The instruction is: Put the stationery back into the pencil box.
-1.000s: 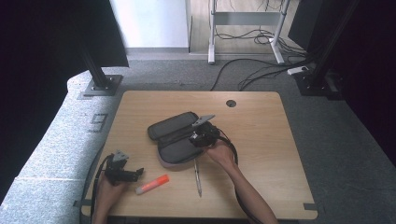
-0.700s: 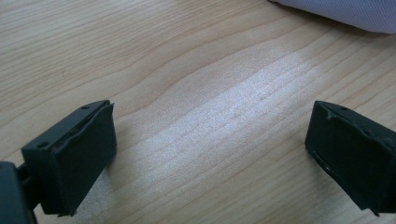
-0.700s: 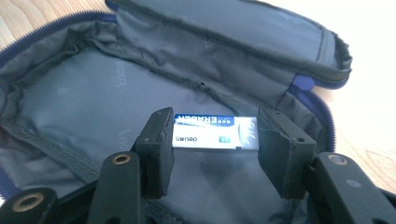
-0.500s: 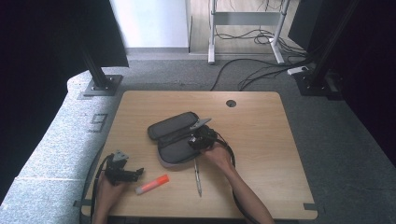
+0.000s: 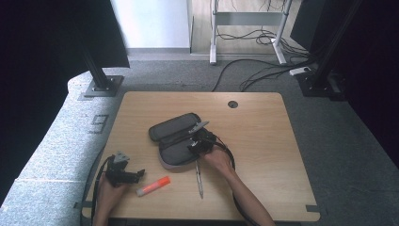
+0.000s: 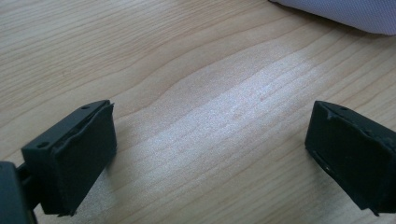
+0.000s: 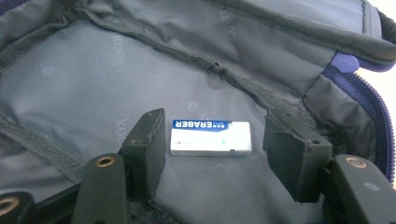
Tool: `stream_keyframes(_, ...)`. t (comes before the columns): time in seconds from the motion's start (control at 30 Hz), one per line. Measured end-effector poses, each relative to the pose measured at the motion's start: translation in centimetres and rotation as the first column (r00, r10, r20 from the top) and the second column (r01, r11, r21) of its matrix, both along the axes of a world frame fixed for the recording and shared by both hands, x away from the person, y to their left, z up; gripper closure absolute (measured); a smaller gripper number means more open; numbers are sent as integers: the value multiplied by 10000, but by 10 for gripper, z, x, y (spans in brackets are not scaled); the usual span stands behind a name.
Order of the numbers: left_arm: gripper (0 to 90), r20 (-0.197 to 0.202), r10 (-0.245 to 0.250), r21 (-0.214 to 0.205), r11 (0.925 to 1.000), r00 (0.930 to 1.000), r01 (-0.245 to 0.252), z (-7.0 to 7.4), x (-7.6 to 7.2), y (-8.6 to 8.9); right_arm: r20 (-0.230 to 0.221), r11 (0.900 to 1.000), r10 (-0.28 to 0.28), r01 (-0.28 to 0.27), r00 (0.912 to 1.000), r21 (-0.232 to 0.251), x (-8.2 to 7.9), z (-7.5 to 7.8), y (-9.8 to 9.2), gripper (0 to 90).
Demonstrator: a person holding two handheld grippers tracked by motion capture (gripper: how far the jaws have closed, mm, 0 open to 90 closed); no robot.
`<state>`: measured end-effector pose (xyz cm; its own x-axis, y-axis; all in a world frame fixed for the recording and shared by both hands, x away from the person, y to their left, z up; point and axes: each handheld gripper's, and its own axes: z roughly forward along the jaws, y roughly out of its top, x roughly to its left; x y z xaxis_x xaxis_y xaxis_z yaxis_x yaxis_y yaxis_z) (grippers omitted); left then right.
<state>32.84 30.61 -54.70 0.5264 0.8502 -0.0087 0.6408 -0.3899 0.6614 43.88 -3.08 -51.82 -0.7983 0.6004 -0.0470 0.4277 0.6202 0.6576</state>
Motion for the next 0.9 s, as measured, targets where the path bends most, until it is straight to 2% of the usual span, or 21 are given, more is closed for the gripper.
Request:
stream_keyframes(0.57, 18, 1, -2, 4, 10000, 10000, 2, 0, 0, 0, 280, 9991, 330, -337, 9991, 250, -18, 25, -4, 294)
stream_keyframes(0.9, 18, 8, 13, 7, 10000, 10000, -13, 0, 0, 0, 313, 9978, 403, -419, 9987, 511, -31, 39, -14, 295)
